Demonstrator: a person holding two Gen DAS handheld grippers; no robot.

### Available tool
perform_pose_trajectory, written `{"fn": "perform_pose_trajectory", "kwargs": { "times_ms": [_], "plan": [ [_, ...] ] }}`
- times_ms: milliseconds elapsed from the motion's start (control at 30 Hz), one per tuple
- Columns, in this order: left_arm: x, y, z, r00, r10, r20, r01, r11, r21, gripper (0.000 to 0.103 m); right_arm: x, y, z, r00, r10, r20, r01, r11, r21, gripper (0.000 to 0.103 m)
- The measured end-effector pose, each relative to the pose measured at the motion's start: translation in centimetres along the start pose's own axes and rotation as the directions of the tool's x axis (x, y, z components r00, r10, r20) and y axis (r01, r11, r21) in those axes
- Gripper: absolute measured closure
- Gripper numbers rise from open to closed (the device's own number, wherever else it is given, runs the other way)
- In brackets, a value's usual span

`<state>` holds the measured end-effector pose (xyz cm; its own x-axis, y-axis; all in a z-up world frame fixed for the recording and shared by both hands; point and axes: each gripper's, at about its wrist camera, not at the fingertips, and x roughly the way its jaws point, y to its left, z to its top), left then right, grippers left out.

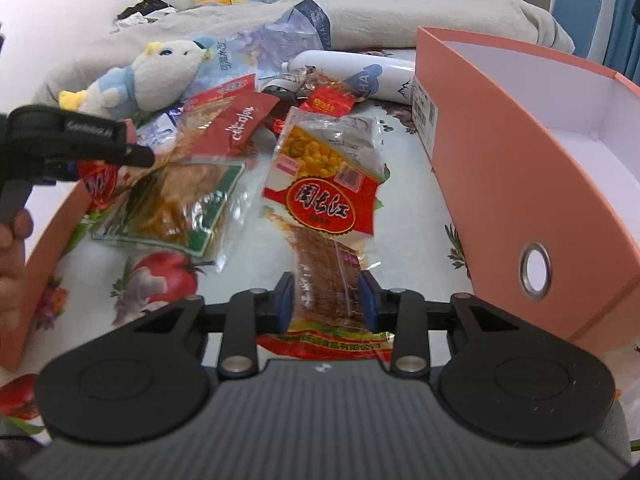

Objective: Organize snacks
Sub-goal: 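Lift the red sausage packet with the right gripper toward the deep pink box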

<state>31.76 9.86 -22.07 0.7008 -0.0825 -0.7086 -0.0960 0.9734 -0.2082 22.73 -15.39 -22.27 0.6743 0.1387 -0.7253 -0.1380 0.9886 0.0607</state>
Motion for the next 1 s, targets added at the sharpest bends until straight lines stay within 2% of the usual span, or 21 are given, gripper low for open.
{"fn": "perform_pose_trajectory", "kwargs": {
  "times_ms": [33, 67, 133, 233, 367, 567, 1000],
  "plan": [
    [-0.5, 0.1, -0.4, 1.000, 0.000, -0.002, 0.000, 1.000, -0.004, 0.056, -0.1, 0.0, 0.0, 1.000, 0.005, -0.001, -0.005, 1.000, 0.003, 0.072],
    [-1.0, 0.1, -0.8, 1.000, -0.002, 0.000, 0.002, 1.000, -0.004, 0.063, -0.3, -0.1, -0.1, 1.000, 0.012, -0.002, -0.012, 1.000, 0.008, 0.073],
    [-1.9, 0.0, -1.7, 1.000, 0.003, 0.000, -0.003, 1.000, -0.007, 0.067, -0.7, -0.2, -0.3, 1.000, 0.010, 0.003, -0.010, 1.000, 0.006, 0.076],
    [-3.3, 0.0, -2.9, 1.000, 0.005, 0.009, -0.005, 1.000, -0.015, 0.072, -1.4, -0.4, -0.5, 1.000, 0.009, 0.012, -0.009, 1.000, 0.009, 0.080],
    [-4.9, -0.1, -3.9, 1.000, 0.006, 0.027, -0.005, 1.000, -0.028, 0.076, -2.2, -0.8, -0.6, 1.000, 0.010, 0.018, -0.010, 1.000, 0.017, 0.081],
    [-7.3, -0.6, -3.9, 0.998, -0.003, 0.064, 0.008, 0.997, -0.073, 0.078, -3.0, -1.7, -0.1, 1.000, 0.020, 0.022, -0.022, 0.998, 0.050, 0.086],
    [-11.1, -4.7, -3.5, 0.993, -0.034, 0.110, 0.042, 0.997, -0.066, 0.080, -5.5, -2.8, 1.0, 0.997, 0.075, 0.032, -0.077, 0.993, 0.085, 0.088]
  ]
}}
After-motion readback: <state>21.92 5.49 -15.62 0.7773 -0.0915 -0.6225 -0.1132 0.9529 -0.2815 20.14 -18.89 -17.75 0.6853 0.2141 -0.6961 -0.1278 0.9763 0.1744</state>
